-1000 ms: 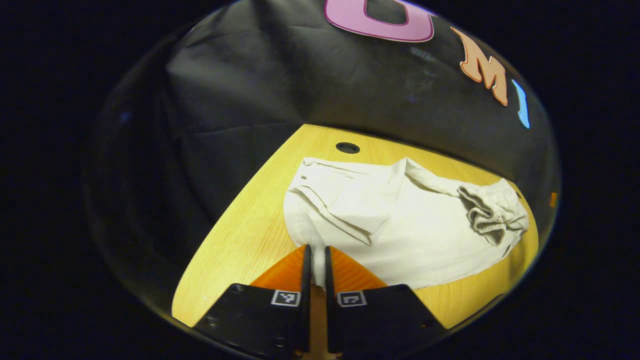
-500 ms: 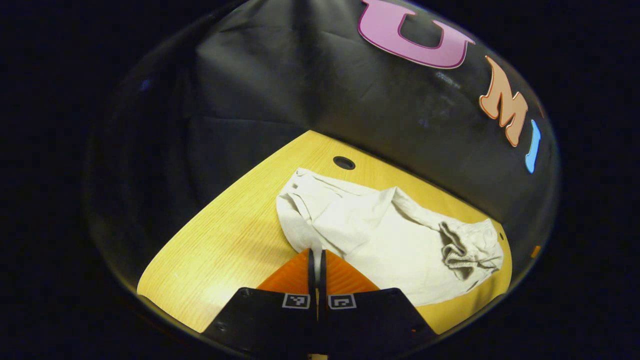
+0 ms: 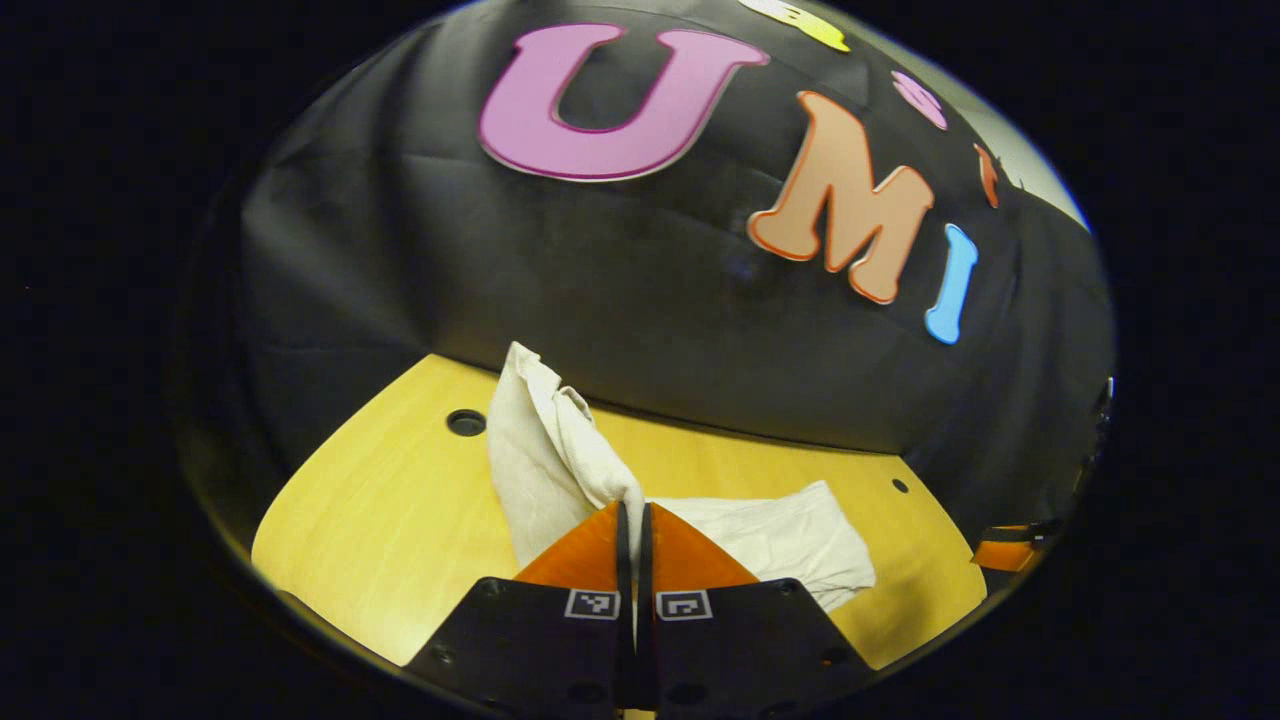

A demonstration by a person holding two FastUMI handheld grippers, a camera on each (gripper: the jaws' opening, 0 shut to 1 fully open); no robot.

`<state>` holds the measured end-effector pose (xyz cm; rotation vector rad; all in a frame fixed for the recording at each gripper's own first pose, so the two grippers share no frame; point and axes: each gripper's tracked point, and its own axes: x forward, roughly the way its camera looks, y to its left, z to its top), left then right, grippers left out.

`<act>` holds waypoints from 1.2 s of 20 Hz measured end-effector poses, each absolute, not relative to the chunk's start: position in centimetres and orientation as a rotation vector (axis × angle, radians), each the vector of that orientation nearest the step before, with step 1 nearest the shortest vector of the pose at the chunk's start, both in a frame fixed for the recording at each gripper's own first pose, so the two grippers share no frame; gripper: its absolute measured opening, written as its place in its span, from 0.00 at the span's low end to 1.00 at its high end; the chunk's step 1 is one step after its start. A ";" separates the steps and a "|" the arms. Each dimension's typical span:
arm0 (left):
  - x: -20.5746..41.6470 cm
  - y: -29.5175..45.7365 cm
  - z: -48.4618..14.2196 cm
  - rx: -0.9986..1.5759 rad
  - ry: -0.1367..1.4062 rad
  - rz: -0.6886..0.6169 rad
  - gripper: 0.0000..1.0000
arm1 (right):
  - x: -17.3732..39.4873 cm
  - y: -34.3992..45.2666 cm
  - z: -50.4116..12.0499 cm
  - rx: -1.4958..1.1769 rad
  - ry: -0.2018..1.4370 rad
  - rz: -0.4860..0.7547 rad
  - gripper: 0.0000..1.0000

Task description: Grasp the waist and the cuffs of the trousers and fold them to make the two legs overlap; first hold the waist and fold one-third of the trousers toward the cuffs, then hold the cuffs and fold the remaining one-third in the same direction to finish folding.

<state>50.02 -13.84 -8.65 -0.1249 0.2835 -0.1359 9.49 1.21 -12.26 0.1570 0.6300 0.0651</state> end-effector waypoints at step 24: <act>45.6 -39.3 -21.6 0.117 0.513 -0.454 0.82 | 6.1 -8.7 -12.1 0.194 0.604 -0.006 0.92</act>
